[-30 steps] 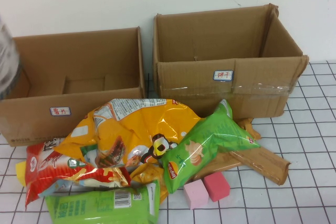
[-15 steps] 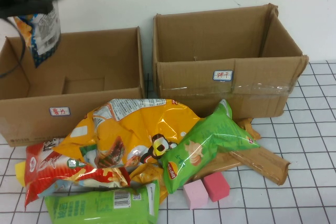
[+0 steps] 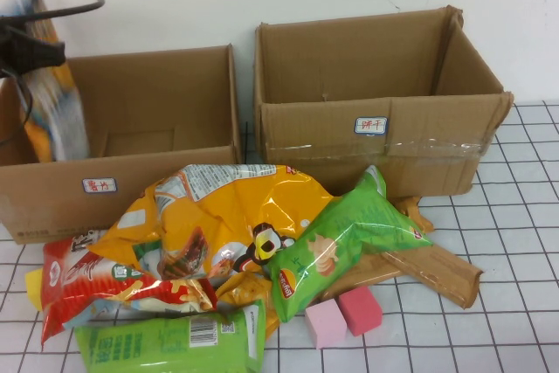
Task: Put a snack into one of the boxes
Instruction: Place the potato chip in the potato chip box
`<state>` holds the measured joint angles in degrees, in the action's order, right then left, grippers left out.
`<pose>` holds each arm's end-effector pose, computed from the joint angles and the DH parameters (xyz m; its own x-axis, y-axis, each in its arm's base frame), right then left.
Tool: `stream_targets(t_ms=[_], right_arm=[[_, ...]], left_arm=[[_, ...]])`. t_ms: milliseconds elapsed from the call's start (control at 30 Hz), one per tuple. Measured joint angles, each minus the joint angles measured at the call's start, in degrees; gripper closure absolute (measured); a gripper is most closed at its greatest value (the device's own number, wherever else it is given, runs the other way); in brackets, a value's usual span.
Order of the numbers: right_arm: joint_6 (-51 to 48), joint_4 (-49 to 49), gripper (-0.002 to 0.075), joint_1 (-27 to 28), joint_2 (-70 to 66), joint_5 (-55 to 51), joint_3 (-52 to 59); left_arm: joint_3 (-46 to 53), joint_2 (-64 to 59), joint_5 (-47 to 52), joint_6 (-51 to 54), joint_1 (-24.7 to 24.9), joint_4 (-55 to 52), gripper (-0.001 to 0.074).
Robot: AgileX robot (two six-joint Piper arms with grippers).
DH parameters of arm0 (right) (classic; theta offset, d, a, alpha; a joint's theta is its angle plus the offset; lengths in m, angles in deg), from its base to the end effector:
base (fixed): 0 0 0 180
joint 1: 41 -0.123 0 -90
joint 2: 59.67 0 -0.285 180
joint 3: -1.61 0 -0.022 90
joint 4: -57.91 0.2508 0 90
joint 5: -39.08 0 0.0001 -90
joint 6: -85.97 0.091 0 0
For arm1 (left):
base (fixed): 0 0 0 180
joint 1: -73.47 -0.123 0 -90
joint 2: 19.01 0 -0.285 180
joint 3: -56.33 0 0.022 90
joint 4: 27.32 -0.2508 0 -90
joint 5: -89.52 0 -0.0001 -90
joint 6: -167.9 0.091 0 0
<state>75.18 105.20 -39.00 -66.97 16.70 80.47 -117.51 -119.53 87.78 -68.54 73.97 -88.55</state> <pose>0.0524 0.0237 0.1801 -0.3036 0.5514 -0.7770 -0.0838 0.7969 0.5983 0.3861 -0.0057 0.3274 -0.2692 0.0856 -0.9593 0.0570 0.9957 0.0729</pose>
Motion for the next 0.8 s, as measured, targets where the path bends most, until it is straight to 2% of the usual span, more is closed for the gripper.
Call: stream_targets(t_ms=[167,233,333,400,467,533,600,633,700,800], right_arm=[[-0.4,0.0,0.0727,0.0,0.0,0.0,0.0],[-0.5,0.0,0.0727,0.0,0.0,0.0,0.0],[-0.5,0.0,0.0727,0.0,0.0,0.0,0.0],[-0.6,0.0,0.0727,0.0,0.0,0.0,0.0],[-0.6,0.1,0.0727,0.0,0.0,0.0,0.0],[-0.6,0.1,0.0727,0.0,0.0,-0.1,0.0],[-0.7,0.1,0.0727,0.0,0.0,-0.1,0.0],[-0.8,0.1,0.0727,0.0,0.0,-0.1,0.0],[-0.8,0.1,0.0727,0.0,0.0,-0.1,0.0],[-0.8,0.1,0.0727,0.0,0.0,-0.1,0.0]], left_arm=[[-0.1,-2.7,-1.2,-4.5,-1.9,-0.2,0.0284],[-0.1,-3.1,-1.2,-6.1,-2.3,-0.2,0.0234],[-0.1,-2.1,-0.3,-7.0,-2.3,-0.3,0.0221],[-0.1,0.6,0.5,-7.1,-2.3,-0.3,0.0251],[-0.1,4.3,1.7,-7.5,-2.3,-0.5,0.0328],[-0.1,8.8,2.4,-7.6,-2.3,-1.2,0.0442],[0.8,14.3,2.7,-7.7,-2.3,-1.8,0.0595],[1.8,17.2,2.7,-7.7,-2.3,-1.8,0.0636],[5.5,22.8,2.7,-7.7,-2.3,-1.9,0.0694],[13.2,30.0,1.7,-8.0,-2.3,-1.9,0.0724]])
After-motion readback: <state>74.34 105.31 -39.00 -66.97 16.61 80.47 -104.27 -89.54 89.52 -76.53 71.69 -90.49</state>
